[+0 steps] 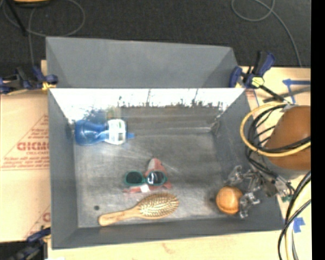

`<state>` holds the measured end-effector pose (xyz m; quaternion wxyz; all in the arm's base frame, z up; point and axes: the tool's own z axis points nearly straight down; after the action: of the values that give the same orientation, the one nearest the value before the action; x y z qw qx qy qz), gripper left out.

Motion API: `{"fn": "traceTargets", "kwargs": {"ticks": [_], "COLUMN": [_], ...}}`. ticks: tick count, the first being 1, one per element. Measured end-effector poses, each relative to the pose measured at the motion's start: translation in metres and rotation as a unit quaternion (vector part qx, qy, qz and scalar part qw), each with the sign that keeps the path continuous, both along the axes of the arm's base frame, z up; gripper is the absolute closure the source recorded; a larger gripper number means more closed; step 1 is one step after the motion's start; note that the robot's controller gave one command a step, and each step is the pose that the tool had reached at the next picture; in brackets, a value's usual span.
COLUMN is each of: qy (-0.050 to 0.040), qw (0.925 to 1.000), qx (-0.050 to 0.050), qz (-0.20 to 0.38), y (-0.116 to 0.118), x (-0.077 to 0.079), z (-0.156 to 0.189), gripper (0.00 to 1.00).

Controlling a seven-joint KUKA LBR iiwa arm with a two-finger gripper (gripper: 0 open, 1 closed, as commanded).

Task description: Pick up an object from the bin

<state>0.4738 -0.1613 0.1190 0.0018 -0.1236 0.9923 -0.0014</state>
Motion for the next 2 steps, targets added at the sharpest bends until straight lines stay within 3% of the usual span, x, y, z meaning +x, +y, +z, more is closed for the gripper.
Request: {"fn": "traceTargets", "kwargs": {"ticks": [2], "qy": [0.0036], "qw": [1.0], "qx": [0.001], "qz": [0.0], "y": [0.0], "x": [-0.001], "z": [0.014], "gripper": [1.0]}}
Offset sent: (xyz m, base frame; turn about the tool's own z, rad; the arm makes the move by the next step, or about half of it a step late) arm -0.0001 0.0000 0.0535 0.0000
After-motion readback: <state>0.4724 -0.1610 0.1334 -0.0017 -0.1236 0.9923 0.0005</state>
